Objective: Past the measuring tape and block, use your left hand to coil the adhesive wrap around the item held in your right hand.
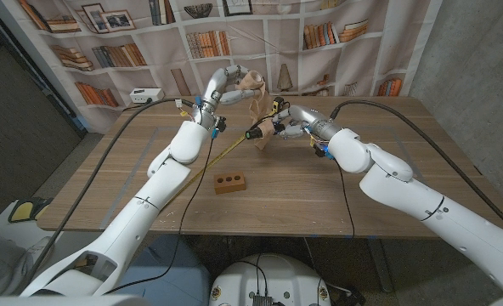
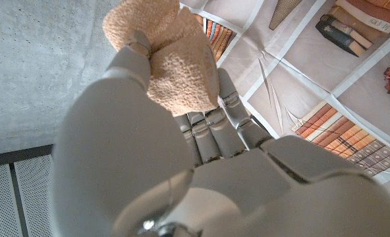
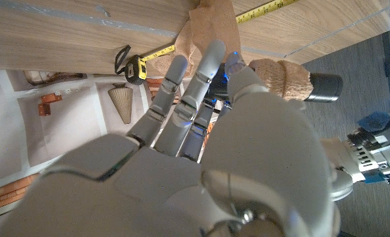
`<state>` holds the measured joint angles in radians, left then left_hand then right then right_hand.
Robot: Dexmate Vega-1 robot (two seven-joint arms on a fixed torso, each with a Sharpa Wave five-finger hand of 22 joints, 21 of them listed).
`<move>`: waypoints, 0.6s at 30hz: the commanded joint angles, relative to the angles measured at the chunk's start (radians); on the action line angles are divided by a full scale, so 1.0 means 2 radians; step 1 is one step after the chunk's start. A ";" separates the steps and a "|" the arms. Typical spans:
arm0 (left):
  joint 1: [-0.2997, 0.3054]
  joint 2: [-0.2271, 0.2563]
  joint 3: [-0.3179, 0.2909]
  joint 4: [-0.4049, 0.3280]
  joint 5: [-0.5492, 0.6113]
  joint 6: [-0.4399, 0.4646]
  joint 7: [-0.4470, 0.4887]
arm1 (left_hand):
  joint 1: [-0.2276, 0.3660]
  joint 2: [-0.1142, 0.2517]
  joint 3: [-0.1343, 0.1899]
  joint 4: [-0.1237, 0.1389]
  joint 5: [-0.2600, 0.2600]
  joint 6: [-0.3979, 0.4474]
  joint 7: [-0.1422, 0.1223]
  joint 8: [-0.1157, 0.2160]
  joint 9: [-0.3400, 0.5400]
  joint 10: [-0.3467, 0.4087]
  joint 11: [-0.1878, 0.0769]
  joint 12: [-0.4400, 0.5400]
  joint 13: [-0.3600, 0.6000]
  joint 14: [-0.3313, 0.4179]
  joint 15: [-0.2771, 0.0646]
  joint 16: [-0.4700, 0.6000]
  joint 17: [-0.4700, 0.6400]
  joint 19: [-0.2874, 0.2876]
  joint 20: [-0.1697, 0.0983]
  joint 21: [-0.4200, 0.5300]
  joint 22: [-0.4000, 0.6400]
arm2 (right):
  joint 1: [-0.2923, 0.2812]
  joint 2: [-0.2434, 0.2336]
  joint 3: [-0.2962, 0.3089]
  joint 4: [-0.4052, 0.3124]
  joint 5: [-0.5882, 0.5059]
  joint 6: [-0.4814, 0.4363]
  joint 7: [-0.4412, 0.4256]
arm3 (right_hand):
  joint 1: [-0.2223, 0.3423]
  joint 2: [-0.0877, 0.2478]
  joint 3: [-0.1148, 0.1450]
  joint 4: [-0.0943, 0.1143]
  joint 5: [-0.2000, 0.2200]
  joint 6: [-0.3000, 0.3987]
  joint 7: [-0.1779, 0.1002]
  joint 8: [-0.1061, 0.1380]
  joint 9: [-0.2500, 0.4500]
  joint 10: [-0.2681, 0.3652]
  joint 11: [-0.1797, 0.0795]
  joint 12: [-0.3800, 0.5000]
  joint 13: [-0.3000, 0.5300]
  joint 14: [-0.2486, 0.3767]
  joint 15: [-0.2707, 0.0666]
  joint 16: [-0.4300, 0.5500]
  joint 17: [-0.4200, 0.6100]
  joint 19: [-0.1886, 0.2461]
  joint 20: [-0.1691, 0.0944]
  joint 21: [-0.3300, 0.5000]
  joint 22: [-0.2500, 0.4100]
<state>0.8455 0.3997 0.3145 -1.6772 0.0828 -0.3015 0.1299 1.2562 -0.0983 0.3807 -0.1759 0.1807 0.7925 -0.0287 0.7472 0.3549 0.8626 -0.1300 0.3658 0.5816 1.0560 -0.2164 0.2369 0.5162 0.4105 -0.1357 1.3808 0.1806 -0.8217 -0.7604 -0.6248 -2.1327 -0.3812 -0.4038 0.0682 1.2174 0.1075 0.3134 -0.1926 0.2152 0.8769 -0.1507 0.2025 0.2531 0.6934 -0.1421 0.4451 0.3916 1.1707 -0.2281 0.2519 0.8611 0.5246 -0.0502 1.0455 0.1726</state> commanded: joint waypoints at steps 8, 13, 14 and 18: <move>-0.007 0.008 0.007 0.010 -0.022 -0.027 -0.023 | 0.102 0.104 0.012 0.006 0.000 0.005 0.000 0.004 0.003 0.005 -0.002 -0.002 0.002 0.007 -0.003 0.002 0.002 -0.003 -0.001 0.005 0.001 | 0.016 0.028 -0.023 0.014 -0.014 -0.028 0.000 | 0.001 0.007 0.014 0.015 0.002 0.043 0.042 0.003 0.001 0.161 0.006 0.000 0.073 0.002 -0.002 0.000 0.001 0.006 -0.024 0.000 0.000; -0.008 0.016 0.011 0.008 -0.025 -0.032 -0.034 | 0.103 0.104 0.012 0.006 0.000 0.006 -0.002 0.004 0.003 0.004 -0.002 -0.002 0.002 0.006 -0.003 0.002 0.002 -0.004 -0.001 0.005 0.001 | 0.021 0.036 -0.027 0.020 -0.018 -0.035 -0.003 | 0.001 0.007 0.013 0.016 0.002 0.043 0.042 0.003 0.001 0.161 0.008 0.000 0.072 0.003 -0.002 -0.001 -0.001 0.006 -0.024 0.000 0.000; -0.009 0.018 0.012 0.008 -0.026 -0.033 -0.037 | 0.102 0.104 0.012 0.006 0.000 0.006 -0.002 0.005 0.003 0.004 -0.002 -0.002 0.002 0.006 -0.003 0.002 0.002 -0.004 -0.001 0.005 0.001 | 0.022 0.038 -0.027 0.021 -0.019 -0.037 -0.004 | 0.001 0.007 0.013 0.016 0.002 0.043 0.042 0.003 0.001 0.162 0.008 0.000 0.072 0.003 -0.002 0.000 0.000 0.006 -0.024 0.000 0.000; -0.011 0.021 0.016 0.011 -0.029 -0.038 -0.047 | 0.102 0.104 0.012 0.006 0.000 0.006 -0.001 0.005 0.003 0.004 -0.003 -0.002 0.002 0.006 -0.003 0.002 0.002 -0.004 -0.001 0.006 0.001 | 0.026 0.045 -0.027 0.028 -0.014 -0.039 -0.006 | 0.001 0.007 0.013 0.016 0.002 0.043 0.042 0.003 0.001 0.162 0.009 0.000 0.072 0.004 -0.002 0.000 0.000 0.007 -0.024 0.000 0.000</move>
<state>0.8330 0.4197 0.3305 -1.6628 0.0441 -0.3501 0.0809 1.2565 -0.0986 0.3806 -0.1759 0.1807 0.7954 -0.0311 0.7510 0.3566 0.8626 -0.1300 0.3618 0.5837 1.0559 -0.2164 0.2369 0.5171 0.4051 -0.1411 1.3870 0.1806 -0.7904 -0.7061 -0.6664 -2.1039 -0.4073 -0.4555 0.0685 1.2174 0.1075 0.3134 -0.1926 0.2146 0.8770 -0.1474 0.2042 0.2532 0.6935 -0.1420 0.4394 0.3916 1.1708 -0.2279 0.2519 0.8594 0.5282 -0.0465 1.0455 0.1726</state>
